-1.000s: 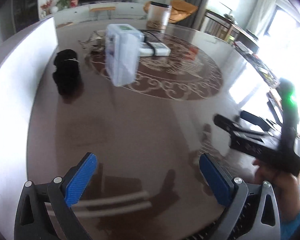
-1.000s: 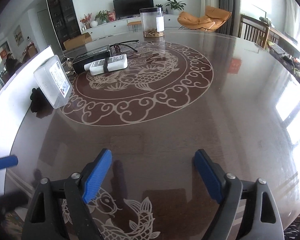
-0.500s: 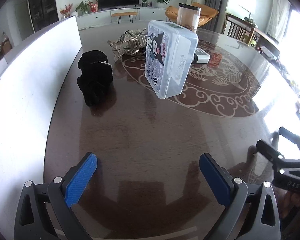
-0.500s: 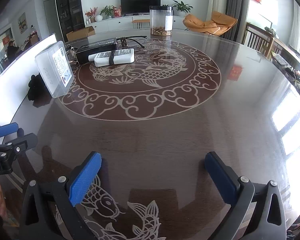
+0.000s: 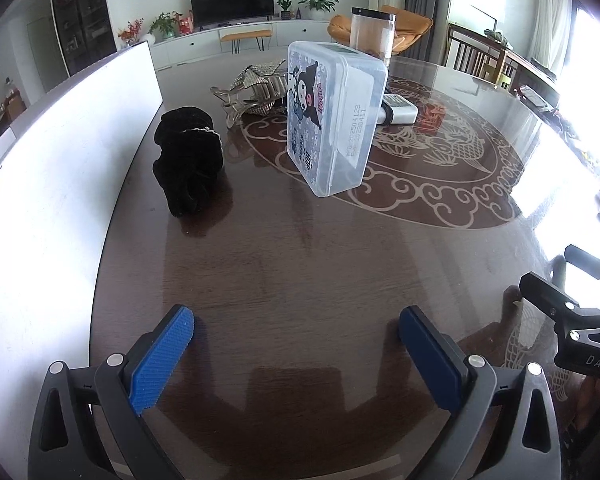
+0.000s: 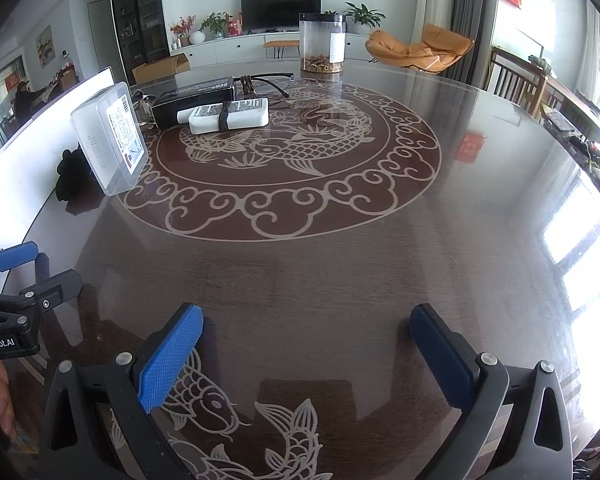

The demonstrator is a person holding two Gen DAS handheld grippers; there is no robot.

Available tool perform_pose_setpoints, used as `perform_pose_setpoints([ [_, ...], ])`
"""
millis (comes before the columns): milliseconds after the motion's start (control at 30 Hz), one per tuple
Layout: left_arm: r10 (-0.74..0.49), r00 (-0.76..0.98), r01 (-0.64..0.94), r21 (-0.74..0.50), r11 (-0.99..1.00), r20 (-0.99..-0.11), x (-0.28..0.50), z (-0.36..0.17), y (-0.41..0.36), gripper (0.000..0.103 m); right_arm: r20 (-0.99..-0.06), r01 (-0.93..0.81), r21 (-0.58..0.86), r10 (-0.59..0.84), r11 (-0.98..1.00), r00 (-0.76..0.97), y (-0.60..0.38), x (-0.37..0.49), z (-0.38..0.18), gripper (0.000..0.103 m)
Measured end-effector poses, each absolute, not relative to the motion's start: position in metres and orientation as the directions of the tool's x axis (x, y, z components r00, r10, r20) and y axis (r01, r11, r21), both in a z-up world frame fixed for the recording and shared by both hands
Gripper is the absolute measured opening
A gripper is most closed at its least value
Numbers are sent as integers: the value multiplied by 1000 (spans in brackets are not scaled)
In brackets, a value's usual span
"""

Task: Organize objects
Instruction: 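Move the left tool down over the black knit plush beside the bin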

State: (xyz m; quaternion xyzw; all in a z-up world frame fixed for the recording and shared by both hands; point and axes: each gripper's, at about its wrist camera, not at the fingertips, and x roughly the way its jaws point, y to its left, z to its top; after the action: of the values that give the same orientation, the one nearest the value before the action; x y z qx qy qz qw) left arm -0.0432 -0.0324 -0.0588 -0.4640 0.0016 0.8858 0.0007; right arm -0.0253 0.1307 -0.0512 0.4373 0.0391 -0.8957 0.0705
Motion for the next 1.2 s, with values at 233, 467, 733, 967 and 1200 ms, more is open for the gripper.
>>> perform_pose_setpoints([
  [233, 3, -564, -8, 2, -1000, -826, -43, -58, -32, 103, -789, 161, -8, -93, -987, -608, 131, -26, -52, 103],
  [467, -53, -697, 101, -24, -995, -715, -38, -10, -48, 103, -788, 162, -8, -93, -987, -608, 131, -26, -51, 103],
  [733, -265, -688, 305, 62, -950, -676, -105, 5, -61, 103, -788, 163, -8, -94, -987, -609, 132, -26, -51, 103],
  [967, 72, -722, -85, -14, -996, -688, -144, -7, 5, 103, -787, 164, -9, -95, -986, -610, 132, -26, -51, 103],
  [1200, 137, -670, -201, 1, -980, -730, -103, -19, 38, 103, -786, 167, -10, -96, -986, -611, 131, -27, -51, 103],
])
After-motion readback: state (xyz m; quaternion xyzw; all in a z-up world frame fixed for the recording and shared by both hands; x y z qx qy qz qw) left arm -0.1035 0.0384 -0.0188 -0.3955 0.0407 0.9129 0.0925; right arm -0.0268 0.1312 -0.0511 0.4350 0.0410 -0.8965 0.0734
